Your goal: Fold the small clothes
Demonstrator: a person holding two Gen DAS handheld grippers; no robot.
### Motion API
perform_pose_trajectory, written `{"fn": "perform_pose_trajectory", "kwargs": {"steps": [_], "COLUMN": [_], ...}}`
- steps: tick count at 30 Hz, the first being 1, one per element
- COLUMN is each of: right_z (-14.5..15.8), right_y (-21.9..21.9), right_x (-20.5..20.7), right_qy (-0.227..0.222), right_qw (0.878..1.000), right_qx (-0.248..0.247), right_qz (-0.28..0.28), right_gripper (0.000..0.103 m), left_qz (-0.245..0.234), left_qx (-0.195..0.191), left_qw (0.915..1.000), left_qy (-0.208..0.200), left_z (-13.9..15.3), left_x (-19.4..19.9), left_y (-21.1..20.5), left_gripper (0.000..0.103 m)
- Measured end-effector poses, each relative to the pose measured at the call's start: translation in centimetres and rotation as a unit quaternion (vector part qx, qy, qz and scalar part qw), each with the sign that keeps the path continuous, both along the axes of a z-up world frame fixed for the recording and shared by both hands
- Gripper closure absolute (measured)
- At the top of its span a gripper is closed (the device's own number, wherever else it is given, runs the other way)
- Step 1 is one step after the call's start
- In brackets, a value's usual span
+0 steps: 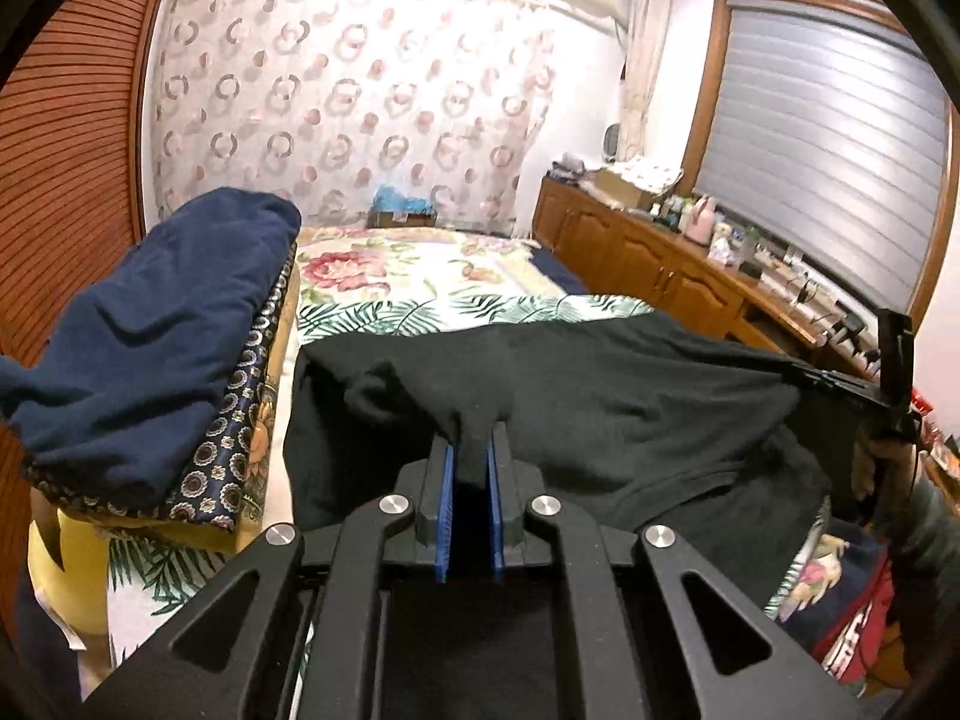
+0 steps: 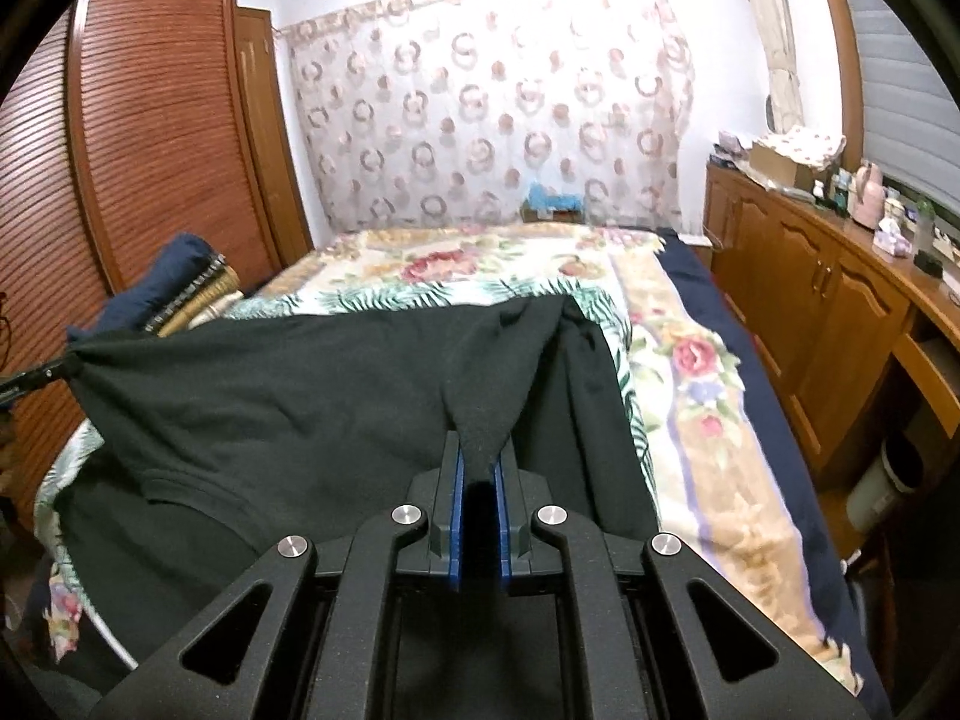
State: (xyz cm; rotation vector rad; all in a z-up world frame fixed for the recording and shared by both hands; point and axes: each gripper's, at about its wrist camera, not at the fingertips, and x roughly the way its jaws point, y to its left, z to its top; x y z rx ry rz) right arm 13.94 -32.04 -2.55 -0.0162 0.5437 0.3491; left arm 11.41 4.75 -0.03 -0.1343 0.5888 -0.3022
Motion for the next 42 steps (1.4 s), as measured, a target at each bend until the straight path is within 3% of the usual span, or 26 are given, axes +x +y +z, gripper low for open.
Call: {"fn": "perform_pose_trajectory", "kwargs": {"steps": [11,14,19,24,29,32,37,42], "right_z": [2.9,1.5,-3.4,-5.5,-4.3,-3.4,-3.5,-5.2], "right_y": [-3.8,-4.2,-4.0,-2.9,-3.0,-2.4,-1.9,-0.5], "right_x": [-6.7,-7.6,-7.2,-6.5,-6.5,-8.2,-9.3,-8.6], "right_qy": [-0.032,-0.015,0.049,0.070,0.055,0.040,0.020,0.029], "right_qw": [0.999,1.000,0.998,0.996,0.996,0.997,0.998,0.998], "right_qx": [0.009,-0.008,-0.034,-0.059,-0.064,-0.066,-0.059,-0.060], "right_qz": [0.002,-0.004,-0.014,-0.019,-0.026,-0.028,-0.031,-0.010], "right_gripper": [0.095,0.095,0.095,0.095,0.087,0.085,0.047,0.046], "left_qz": [0.010,0.016,0.013,0.019,0.033,0.044,0.062,0.074], "left_qx": [-0.006,0.010,0.026,0.050,0.055,0.049,0.048,0.038], "left_qw": [0.9997,0.9998,0.9957,0.9941,0.9951,0.9960,0.9940,0.9918], "left_qy": [-0.019,0.012,0.088,0.094,0.074,0.061,0.077,0.097], "left_z": [1.7,-0.5,-6.3,-7.7,-6.7,-6.1,-7.0,-8.2], "left_x": [-5.0,-5.4,-5.0,-5.8,-6.5,-6.6,-6.2,-5.9], "left_y": [1.2,1.5,1.5,0.8,1.2,1.7,2.5,2.8], "left_gripper": [0.093,0.092,0.092,0.090,0.079,0.060,0.055,0.055]}}
